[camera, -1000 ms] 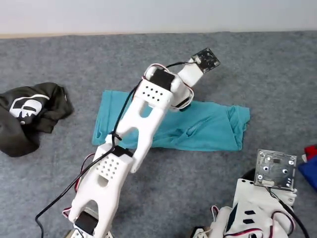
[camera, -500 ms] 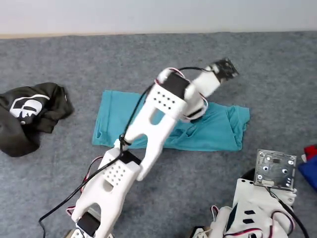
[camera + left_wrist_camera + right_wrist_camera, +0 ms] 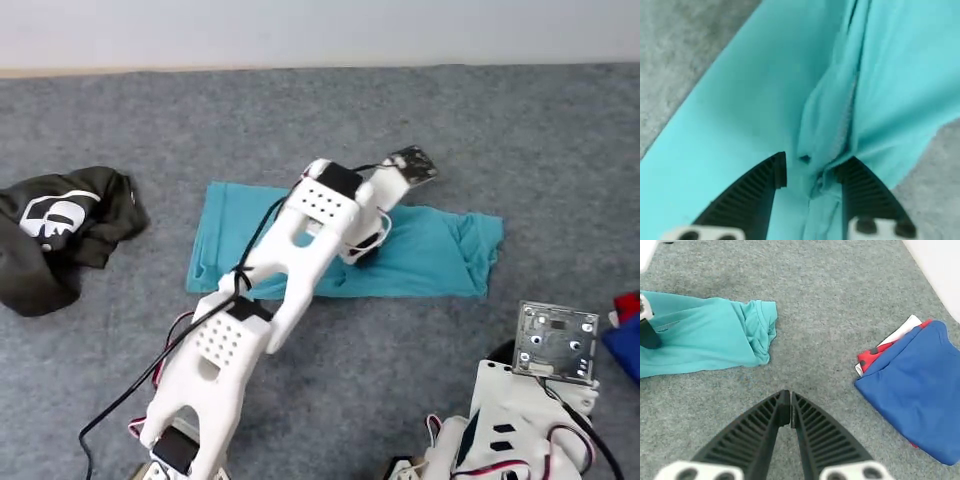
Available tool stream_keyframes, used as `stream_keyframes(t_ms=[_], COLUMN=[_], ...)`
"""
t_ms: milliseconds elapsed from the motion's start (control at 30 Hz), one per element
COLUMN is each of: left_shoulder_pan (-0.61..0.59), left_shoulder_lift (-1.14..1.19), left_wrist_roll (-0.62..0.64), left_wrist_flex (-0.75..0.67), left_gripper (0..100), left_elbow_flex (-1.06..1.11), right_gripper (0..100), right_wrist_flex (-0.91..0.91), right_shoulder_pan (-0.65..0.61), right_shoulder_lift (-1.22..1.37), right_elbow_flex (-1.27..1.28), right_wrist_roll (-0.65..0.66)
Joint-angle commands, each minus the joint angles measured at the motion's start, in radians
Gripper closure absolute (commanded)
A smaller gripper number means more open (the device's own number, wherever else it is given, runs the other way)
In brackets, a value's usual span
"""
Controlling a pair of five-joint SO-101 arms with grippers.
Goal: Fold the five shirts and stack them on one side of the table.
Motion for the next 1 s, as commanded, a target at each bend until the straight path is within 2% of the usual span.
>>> stream_keyframes(t_ms=[0, 200, 467, 567, 733, 967], left_shoulder_pan=[0.006, 0.06, 0.08, 0.078, 0.068, 0.008], left_shoulder_lift=[-0.074, -0.084, -0.077, -0.075, -0.057, 0.087], left_wrist_roll=[-0.002, 0.002, 0.005, 0.005, 0.003, 0.003], left_wrist_flex=[-0.046, 0.005, 0.153, 0.161, 0.118, 0.071], left_gripper=[83, 83, 83, 83, 83, 83], left_elbow_flex=[0.039, -0.005, -0.3, -0.355, -0.309, -0.28], right_gripper=[98.9, 98.9, 98.9, 98.9, 98.9, 98.9], right_wrist_flex=[0.002, -0.002, -0.002, -0.005, -0.007, -0.007], right_shoulder_pan=[0.008, 0.008, 0.008, 0.008, 0.008, 0.008], right_shoulder_lift=[-0.001, -0.001, -0.001, -0.001, -0.001, -0.001], right_elbow_flex=[-0.031, -0.012, -0.014, -0.014, -0.014, -0.014], right_wrist_roll=[-0.012, -0.012, -0.012, -0.012, -0.012, -0.012])
